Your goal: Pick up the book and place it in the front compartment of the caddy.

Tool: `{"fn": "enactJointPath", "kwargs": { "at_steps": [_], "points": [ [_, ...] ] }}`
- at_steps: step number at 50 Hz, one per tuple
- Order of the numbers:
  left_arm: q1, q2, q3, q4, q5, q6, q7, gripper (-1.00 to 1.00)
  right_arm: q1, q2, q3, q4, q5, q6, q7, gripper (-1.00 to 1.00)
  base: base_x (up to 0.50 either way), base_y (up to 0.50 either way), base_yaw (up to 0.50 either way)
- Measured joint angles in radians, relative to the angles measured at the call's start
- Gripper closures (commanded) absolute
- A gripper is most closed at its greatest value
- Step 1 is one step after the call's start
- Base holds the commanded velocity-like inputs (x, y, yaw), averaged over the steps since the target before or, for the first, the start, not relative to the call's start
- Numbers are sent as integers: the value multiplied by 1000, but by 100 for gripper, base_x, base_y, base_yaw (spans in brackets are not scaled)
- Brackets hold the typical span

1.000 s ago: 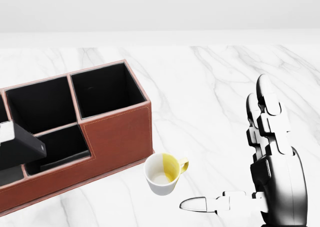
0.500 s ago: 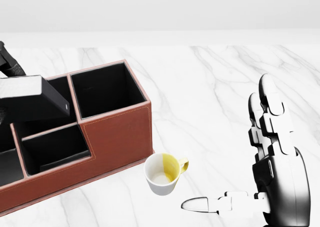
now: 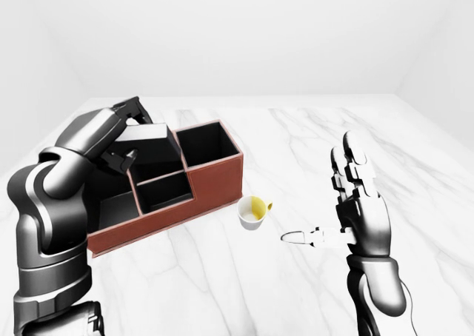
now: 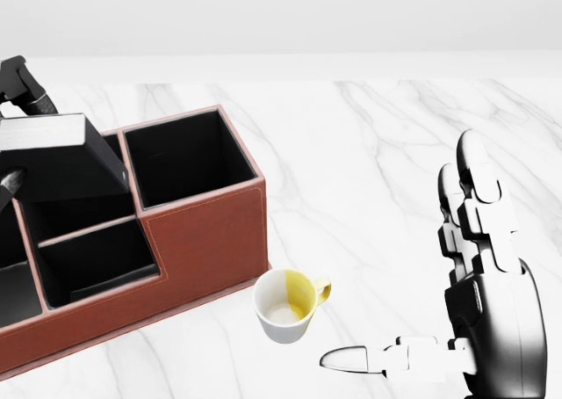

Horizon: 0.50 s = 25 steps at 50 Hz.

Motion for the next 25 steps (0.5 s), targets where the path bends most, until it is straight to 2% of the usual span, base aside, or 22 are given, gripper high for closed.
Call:
{"fn": "enactJointPath", "kwargs": {
  "at_steps": [15,25],
  "points": [
    [-36,37,7,47,-15,0,21,100,2,0,1,-2,-1,0,1,-97,0,0,0],
    [-31,25,-5,108,-17,0,83,100,4,0,1,-6,-1,0,2,-97,0,0,0]
  ]
}}
